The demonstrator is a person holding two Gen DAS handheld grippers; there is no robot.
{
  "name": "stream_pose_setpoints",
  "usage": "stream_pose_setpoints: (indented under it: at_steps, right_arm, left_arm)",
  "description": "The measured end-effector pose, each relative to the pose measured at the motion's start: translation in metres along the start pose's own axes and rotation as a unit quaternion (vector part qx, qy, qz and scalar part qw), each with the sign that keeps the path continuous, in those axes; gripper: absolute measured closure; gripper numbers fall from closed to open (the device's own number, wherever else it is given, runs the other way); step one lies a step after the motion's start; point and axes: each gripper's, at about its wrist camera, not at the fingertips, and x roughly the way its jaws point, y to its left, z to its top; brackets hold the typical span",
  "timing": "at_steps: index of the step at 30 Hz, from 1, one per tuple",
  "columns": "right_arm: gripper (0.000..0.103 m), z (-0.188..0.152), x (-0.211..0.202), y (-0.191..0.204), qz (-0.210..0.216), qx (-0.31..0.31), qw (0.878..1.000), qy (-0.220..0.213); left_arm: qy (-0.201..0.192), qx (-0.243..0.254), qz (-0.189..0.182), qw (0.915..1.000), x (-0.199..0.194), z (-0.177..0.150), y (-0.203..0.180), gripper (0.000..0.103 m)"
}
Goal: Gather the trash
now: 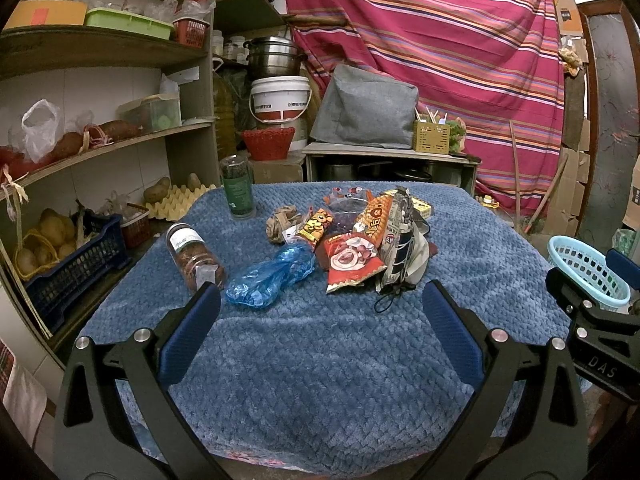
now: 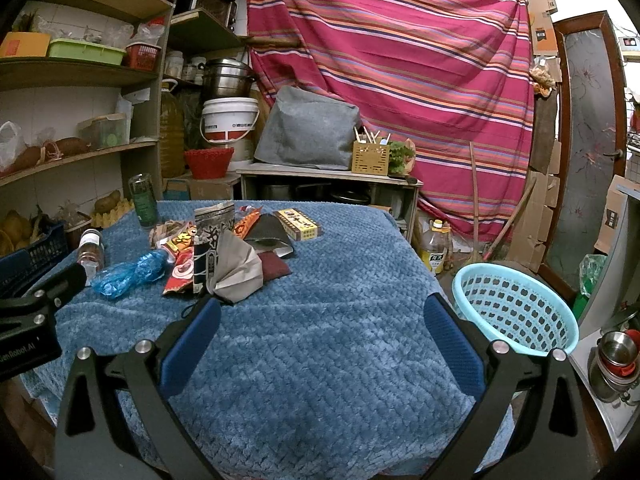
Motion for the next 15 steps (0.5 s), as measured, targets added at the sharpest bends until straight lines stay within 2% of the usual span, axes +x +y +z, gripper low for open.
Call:
stream_pose_setpoints:
  at_steps: [15]
  right_arm:
    - [0.004, -0.0023, 0.0026, -0.0063, 0.000, 0.001, 1.000, 0.002]
  left_arm:
    - [0.001, -0.002, -0.001, 1.0000, 0.0006, 0.0003, 0.0020, 0.005]
